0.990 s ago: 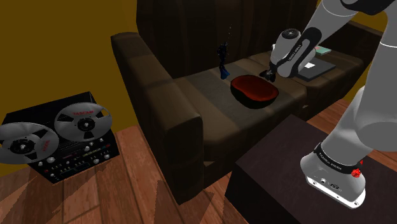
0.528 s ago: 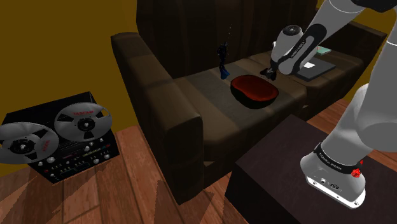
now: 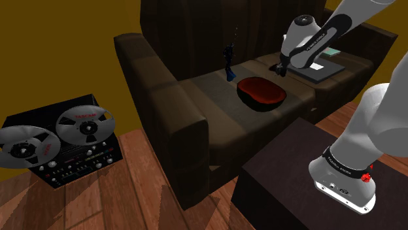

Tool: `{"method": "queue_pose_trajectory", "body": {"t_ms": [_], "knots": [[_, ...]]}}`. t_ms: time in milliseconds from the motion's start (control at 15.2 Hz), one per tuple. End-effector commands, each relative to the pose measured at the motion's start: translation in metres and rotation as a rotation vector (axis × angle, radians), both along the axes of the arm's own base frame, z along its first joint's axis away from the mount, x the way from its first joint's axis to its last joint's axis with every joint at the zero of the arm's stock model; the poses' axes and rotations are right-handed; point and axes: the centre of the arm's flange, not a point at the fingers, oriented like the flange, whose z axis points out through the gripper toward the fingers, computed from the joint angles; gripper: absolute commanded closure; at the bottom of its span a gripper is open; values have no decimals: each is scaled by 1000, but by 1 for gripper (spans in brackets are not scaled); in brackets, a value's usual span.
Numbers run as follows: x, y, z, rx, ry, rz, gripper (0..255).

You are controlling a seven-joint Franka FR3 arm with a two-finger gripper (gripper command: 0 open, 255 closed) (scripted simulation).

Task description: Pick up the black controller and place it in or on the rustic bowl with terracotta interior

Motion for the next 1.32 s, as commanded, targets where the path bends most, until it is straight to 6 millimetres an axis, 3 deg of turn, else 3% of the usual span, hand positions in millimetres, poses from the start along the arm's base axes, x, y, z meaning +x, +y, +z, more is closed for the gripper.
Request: {"method": "queue_pose_trajectory", "body": {"t_ms": [0,1254], "knots": [[0,0,12,0,1,0,255],[0,0,112,0,1,0,255]]}}
